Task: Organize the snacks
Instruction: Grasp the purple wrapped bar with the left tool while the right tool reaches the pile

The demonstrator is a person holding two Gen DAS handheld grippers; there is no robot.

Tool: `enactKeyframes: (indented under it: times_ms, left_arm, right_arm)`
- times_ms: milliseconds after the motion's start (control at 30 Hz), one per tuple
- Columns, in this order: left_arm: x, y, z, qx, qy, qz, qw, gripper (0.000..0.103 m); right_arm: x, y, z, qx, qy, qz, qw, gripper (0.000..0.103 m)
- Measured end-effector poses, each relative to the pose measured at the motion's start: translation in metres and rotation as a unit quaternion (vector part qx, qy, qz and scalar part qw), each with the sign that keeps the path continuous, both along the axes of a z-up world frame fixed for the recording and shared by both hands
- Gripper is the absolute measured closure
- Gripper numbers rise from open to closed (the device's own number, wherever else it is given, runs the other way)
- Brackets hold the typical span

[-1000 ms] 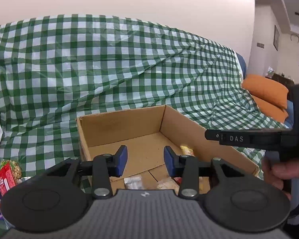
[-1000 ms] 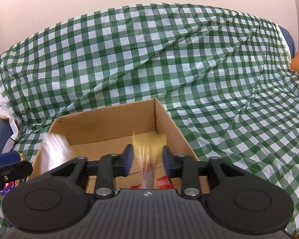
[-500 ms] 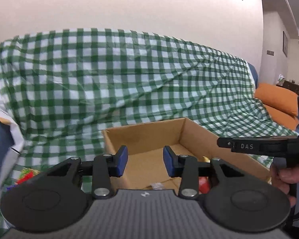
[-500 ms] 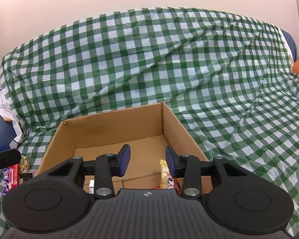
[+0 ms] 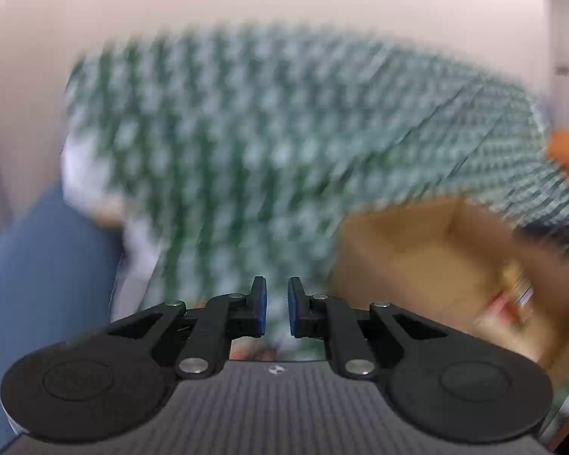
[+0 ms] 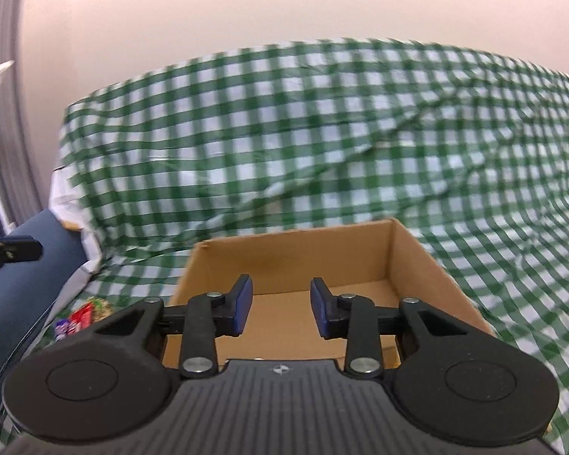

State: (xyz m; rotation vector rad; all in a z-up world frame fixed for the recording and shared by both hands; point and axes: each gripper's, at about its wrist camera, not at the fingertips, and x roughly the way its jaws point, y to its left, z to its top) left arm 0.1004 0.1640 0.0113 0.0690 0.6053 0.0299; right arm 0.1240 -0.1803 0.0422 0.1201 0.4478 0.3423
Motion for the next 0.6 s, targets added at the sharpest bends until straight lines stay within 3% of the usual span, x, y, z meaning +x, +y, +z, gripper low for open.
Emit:
enactKeyframes:
  times_ms: [33,133,267,367,467,600]
  left_arm:
    - [0.004,0.011,-0.002,0.002,0.011,0.037,0.9992,0.101]
    - [0.01,0.049,-0.005,-0.106,0.023,0.079,0.991,0.101]
    - [0.015,0.071,-0.01,-0.135,0.036,0.128,0.9818,0.101]
    - [0.016,0.093,-0.017,-0.189,0.048,0.169,0.9663,0.101]
    - [0.014,0.114,-0.027,-0.235,0.07,0.214,0.9455,0.101]
    - [0.019,0.129,-0.046,-0.274,0.11,0.246,0.9233,0.101]
  right_arm:
    - [-0.004,0.005,0.002,-0.006,-0.011,0.012,1.0,0.068]
    - [-0.011,0.022,0.009,-0.026,-0.043,0.047,0.998,0.068]
    - [-0.021,0.041,0.018,-0.021,-0.065,0.084,0.994,0.068]
    - [-0.025,0.059,0.025,0.009,-0.053,0.112,0.992,0.068]
    - [-0.034,0.093,0.026,0.044,-0.026,0.159,0.986,0.068]
    - [-0.048,0.15,0.006,0.047,0.023,0.21,0.976,0.068]
